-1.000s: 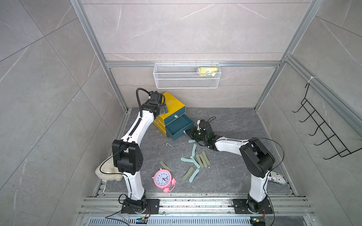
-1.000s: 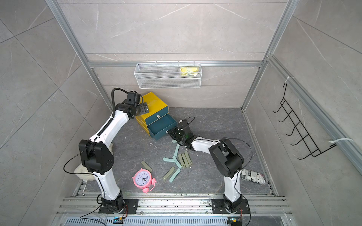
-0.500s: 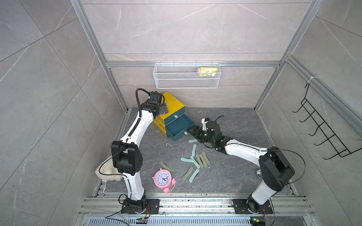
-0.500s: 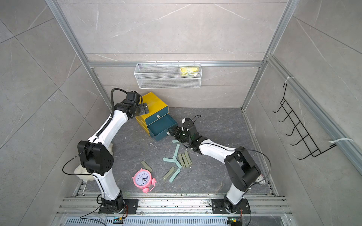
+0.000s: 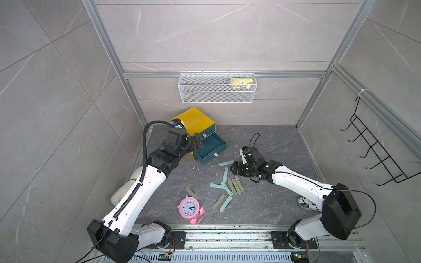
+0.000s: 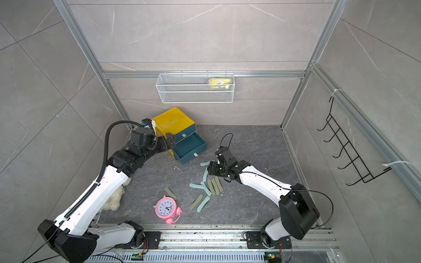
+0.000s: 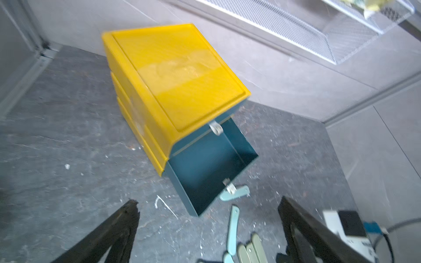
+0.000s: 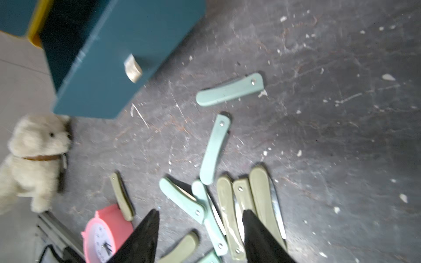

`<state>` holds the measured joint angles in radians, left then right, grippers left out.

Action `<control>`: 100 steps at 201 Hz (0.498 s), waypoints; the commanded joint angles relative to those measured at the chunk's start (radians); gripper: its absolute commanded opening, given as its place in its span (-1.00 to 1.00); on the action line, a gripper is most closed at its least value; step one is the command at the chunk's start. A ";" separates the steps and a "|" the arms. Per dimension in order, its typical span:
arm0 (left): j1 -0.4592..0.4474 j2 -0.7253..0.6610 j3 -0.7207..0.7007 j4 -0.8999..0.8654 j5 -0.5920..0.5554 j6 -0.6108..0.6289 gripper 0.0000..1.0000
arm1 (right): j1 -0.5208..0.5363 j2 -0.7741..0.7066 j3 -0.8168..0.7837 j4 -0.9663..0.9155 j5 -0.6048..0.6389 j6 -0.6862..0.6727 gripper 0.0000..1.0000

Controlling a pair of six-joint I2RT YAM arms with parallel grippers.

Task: Place the fruit knives into the drawer by color
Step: Open the drawer in the storage box, then pick up the fruit knife from the center of the board.

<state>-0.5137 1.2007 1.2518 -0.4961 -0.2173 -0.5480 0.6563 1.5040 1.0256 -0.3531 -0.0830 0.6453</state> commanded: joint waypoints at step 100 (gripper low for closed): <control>-0.155 -0.165 -0.423 0.068 -0.016 -0.153 0.99 | 0.009 0.187 -0.046 -0.130 0.194 -0.118 -0.20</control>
<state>-0.6651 1.0477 0.8425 -0.4644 -0.2291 -0.6674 0.6609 1.6775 0.9989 -0.4557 0.0696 0.5529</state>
